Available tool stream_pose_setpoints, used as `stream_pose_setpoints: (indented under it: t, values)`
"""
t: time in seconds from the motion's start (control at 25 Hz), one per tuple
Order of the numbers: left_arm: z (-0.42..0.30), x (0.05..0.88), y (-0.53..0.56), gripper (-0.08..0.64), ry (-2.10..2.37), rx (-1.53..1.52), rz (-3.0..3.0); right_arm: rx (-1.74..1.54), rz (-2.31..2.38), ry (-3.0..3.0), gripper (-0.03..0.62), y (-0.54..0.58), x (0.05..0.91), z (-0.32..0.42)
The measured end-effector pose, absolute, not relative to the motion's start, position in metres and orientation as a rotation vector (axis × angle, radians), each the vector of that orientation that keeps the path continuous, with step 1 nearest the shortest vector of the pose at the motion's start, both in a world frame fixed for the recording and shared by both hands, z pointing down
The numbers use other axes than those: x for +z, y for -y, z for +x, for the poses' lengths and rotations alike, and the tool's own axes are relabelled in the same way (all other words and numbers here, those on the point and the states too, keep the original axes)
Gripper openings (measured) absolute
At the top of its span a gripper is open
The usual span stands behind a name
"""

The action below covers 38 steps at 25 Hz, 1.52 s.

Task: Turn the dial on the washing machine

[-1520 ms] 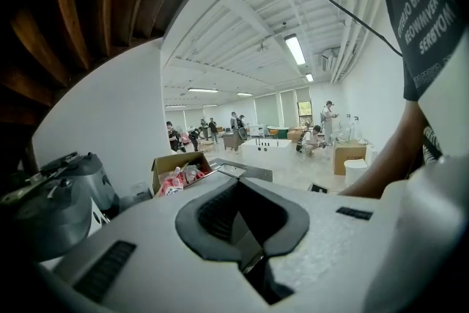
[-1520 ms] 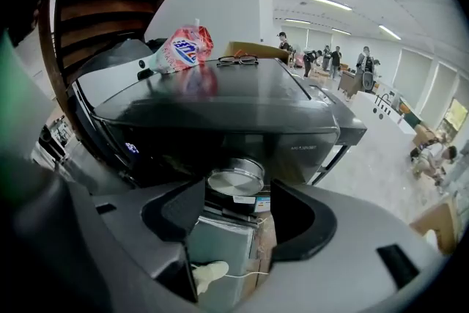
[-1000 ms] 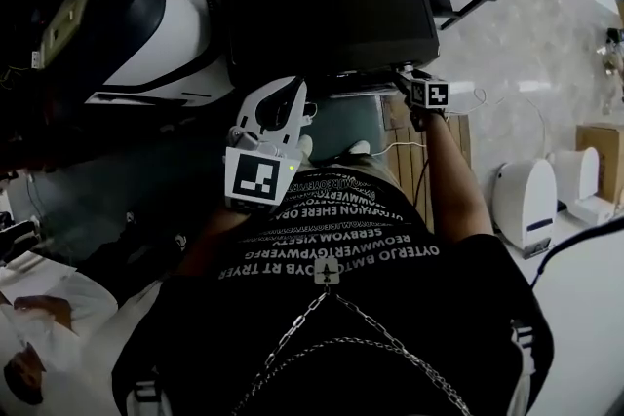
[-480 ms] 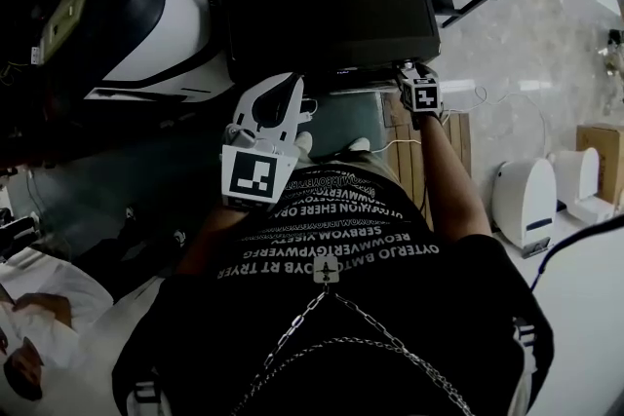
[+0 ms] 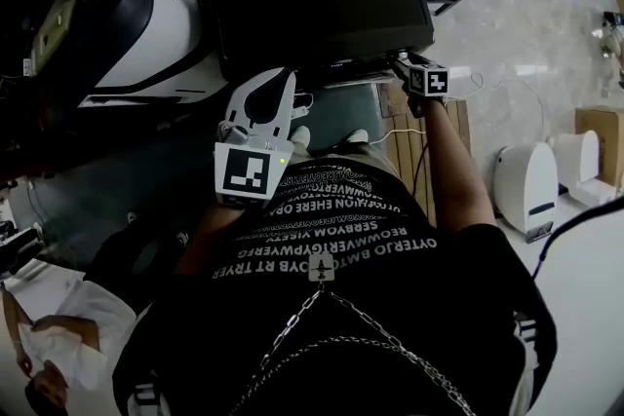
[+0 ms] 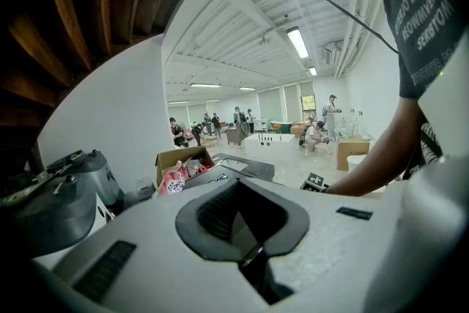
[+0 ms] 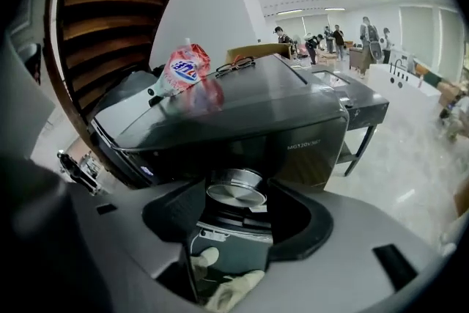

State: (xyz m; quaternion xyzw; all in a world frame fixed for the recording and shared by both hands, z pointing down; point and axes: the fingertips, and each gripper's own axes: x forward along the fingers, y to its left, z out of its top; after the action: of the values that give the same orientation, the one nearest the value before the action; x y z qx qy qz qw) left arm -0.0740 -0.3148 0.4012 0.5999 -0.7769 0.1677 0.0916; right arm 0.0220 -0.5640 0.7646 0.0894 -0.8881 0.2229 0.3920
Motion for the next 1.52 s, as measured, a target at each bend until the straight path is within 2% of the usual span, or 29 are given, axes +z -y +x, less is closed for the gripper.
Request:
stream_pose_setpoints:
  t: [0.28, 0.68, 0.96, 1.12, 1.52]
  values:
    - [-0.071, 0.400, 0.318, 0.006, 2.288, 0.512, 1.817, 0.814, 0.146, 2.258, 0.261, 0.556, 0.761, 0.021]
    - [-0.074, 0.396, 0.317, 0.006, 2.296, 0.504, 1.814, 0.251, 0.339, 2.232, 0.261, 0.561, 0.744, 0.025]
    - [-0.076, 0.395, 0.310, 0.006, 2.306, 0.510, 1.799, 0.153, 0.411, 2.142, 0.233, 0.557, 0.753, 0.027]
    - [-0.076, 0.398, 0.306, 0.006, 2.308, 0.508, 1.787, 0.226, 0.377, 2.162, 0.227, 0.559, 0.756, 0.028]
    - [-0.069, 0.402, 0.303, 0.006, 2.300, 0.518, 1.784, 0.692, 0.263, 2.249, 0.229, 0.559, 0.753, 0.030]
